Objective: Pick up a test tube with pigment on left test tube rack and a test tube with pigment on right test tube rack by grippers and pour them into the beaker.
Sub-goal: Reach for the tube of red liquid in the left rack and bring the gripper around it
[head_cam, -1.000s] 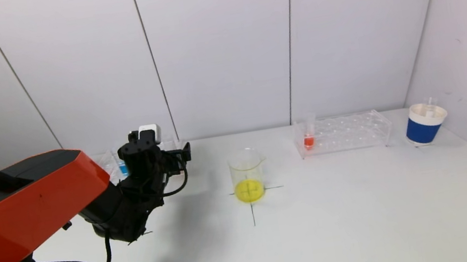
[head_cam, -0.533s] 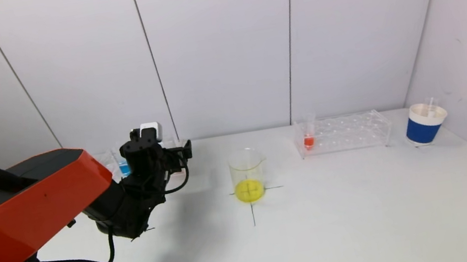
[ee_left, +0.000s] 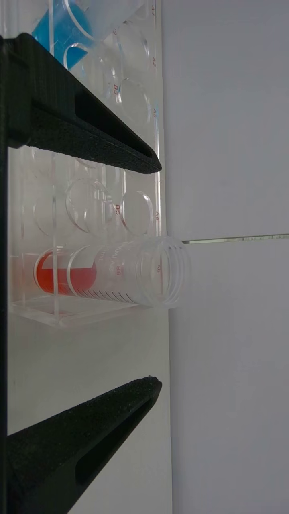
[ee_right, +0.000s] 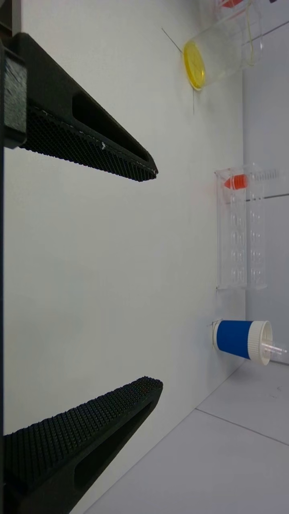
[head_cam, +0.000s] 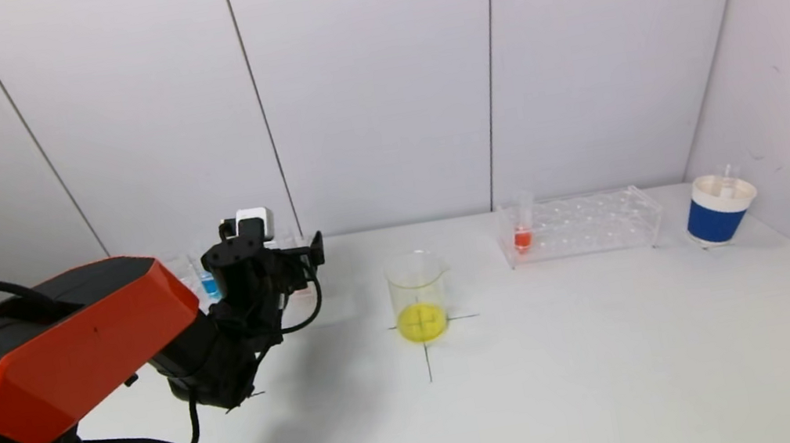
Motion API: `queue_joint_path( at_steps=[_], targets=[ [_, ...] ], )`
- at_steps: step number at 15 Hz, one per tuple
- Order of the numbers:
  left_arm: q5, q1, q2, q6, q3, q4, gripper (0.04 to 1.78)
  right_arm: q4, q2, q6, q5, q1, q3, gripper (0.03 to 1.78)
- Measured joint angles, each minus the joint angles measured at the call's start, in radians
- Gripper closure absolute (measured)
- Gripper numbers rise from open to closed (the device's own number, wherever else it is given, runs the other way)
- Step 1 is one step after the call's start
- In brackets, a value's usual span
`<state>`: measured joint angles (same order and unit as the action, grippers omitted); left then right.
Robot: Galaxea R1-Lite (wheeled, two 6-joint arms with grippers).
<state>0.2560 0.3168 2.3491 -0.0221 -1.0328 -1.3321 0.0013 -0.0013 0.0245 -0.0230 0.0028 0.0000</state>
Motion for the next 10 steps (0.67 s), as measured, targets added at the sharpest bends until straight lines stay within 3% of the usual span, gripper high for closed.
queue_joint_path(
  at_steps=[10],
  targets=[
    [0.018, -0.002, 0.031, 0.020, -0.005, -0.042, 0.06, 0.000, 0.000, 0.000, 0.000, 0.000, 0.000, 0.04]
  ],
)
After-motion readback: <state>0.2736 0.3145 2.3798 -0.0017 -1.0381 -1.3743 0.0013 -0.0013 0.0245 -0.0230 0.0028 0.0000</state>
